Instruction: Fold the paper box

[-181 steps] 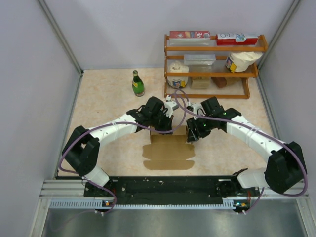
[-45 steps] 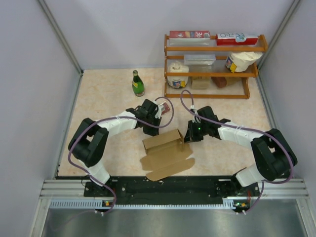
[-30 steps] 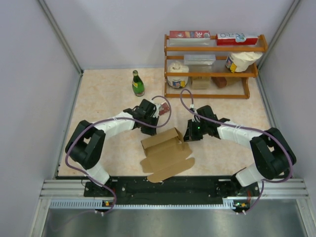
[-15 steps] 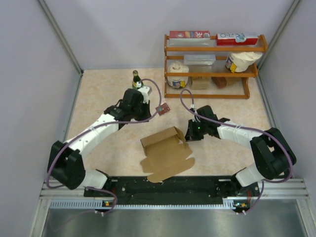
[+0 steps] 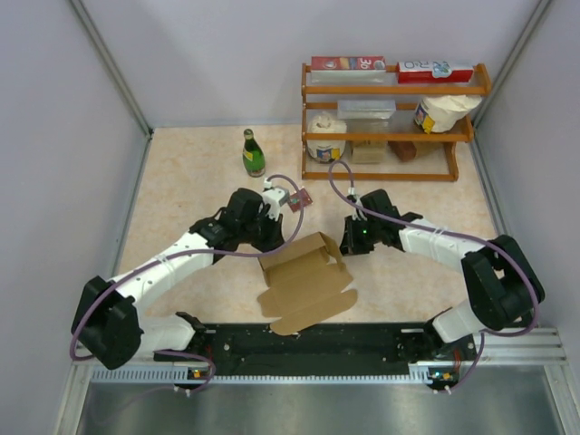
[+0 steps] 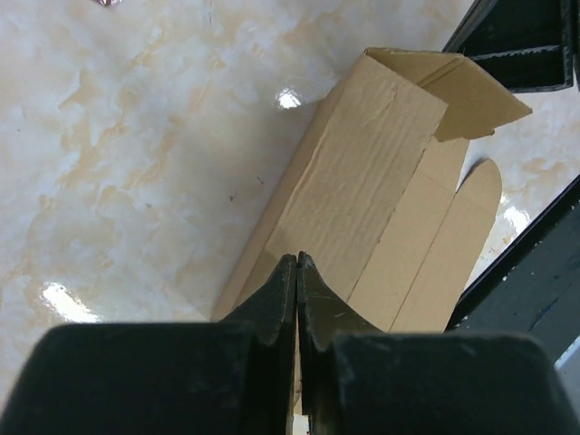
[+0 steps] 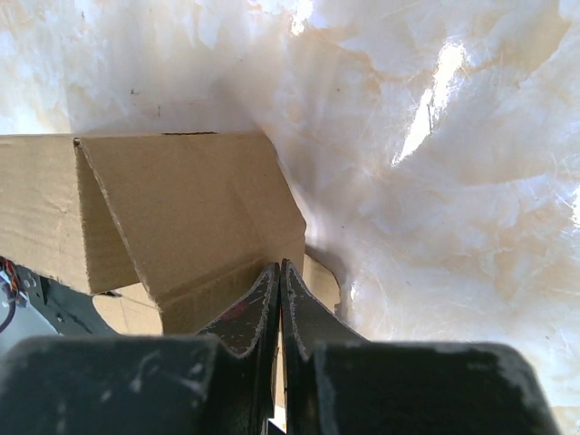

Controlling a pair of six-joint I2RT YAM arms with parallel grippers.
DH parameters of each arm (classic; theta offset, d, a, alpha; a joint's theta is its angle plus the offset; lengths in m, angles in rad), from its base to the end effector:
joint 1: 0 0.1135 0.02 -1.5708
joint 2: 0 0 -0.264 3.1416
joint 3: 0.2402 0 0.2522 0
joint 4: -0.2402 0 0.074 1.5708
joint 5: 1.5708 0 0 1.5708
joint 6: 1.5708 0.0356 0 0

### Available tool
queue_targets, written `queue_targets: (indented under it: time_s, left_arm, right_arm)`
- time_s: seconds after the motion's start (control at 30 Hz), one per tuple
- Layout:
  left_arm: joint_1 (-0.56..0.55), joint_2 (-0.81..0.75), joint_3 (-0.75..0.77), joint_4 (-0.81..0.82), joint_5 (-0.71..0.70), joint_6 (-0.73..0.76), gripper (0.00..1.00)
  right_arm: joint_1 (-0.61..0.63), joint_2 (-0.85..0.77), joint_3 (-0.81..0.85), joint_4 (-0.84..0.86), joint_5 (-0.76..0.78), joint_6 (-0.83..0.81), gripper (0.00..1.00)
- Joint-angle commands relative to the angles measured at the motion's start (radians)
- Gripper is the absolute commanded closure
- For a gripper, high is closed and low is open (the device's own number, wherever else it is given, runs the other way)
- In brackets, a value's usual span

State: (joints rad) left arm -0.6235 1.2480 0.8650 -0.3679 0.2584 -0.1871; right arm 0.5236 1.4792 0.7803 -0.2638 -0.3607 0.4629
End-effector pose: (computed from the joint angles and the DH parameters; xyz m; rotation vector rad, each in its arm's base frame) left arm 0.2099 -0.1622 0.2540 0.6503 2.3084 -0.6962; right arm 0.2391 0.1525 0.1767 -0.2324 2.6489 0.8208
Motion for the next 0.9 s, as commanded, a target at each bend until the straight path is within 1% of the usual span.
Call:
queue_targets:
  time_s: [0.0,0.13,0.3,0.43,0.6,0.87]
  left_arm:
    - [0.002,-0.004,-0.012,0.043,0.030,0.009,0.98]
    - [-0.007,0.028,-0.009,0.046,0.044,0.003,1.00]
    - [-0.024,0.030,-0.015,0.055,0.047,-0.006,1.00]
    - [-0.030,0.034,-0.021,0.055,0.047,-0.009,1.00]
    - [-0.035,0.042,-0.026,0.063,0.051,-0.017,1.00]
    - [-0.039,0.068,-0.026,0.070,0.061,-0.017,1.00]
  right_arm:
    - [0.012,-0.046,0.042,-0.005,0.002,-0.046,1.00]
    - [0.012,-0.066,0.045,-0.008,-0.003,-0.066,1.00]
    - [0.012,-0.094,0.051,-0.006,-0.017,-0.087,1.00]
    - [0.012,-0.103,0.057,-0.008,-0.061,-0.115,1.00]
    - [0.012,-0.097,0.060,-0.014,-0.155,-0.165,1.00]
    - [0.015,-0.126,0.056,-0.015,-0.221,-0.210,1.00]
